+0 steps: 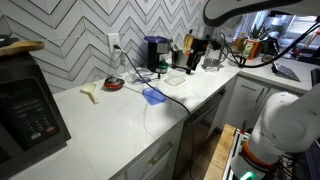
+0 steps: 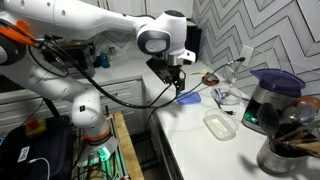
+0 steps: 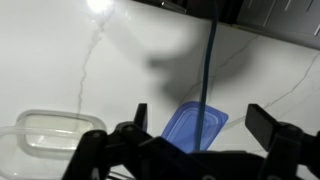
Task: Lift the blue lid and put it in the lunch box
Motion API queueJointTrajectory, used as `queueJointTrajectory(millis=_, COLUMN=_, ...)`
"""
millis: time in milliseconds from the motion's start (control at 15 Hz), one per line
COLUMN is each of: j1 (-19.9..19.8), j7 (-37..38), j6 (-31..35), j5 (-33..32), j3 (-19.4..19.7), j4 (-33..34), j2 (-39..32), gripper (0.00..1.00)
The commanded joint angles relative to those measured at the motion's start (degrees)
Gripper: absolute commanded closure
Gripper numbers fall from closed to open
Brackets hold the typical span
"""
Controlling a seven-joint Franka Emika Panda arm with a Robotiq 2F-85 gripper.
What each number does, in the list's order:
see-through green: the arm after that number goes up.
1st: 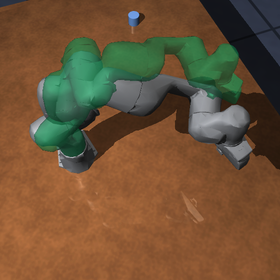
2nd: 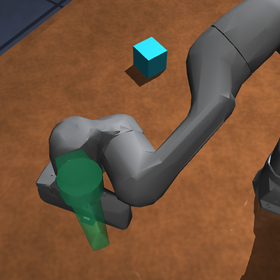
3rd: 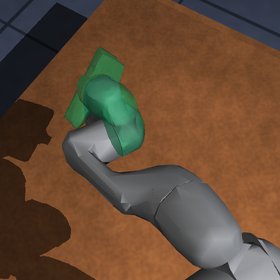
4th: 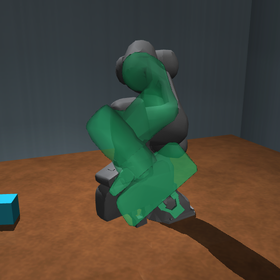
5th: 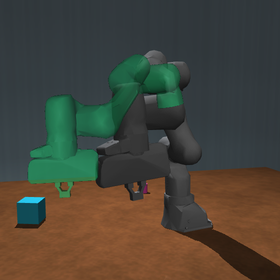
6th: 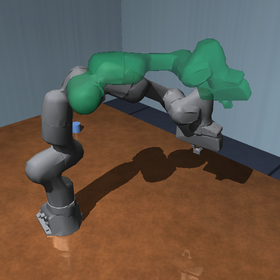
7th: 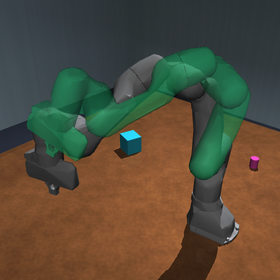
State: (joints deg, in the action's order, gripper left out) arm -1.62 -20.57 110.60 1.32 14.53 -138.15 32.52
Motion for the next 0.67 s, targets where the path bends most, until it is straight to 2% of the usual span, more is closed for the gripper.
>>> queueJointTrajectory(millis=0, j1=-1.57, j7=3.57, j6=7.98, j5=-1.19, j3=-1.93, j4=1.13, j2=-8.86, gripper=0.0)
queueJointTrajectory(millis=200, j1=-1.4, j7=5.7, j6=10.3, j5=-0.66, j3=-3.23, j4=4.23, j2=-17.83, gripper=0.0)
queueJointTrajectory(millis=333, j1=-0.02, j7=2.66, j6=8.7, j5=3.72, j3=-2.91, j4=8.56, j2=-24.8, gripper=0.0)
queueJointTrajectory(millis=600, j1=-1.89, j7=6.47, j6=8.49, j5=6.84, j3=-4.61, j4=19.13, j2=-35.76, gripper=0.0)
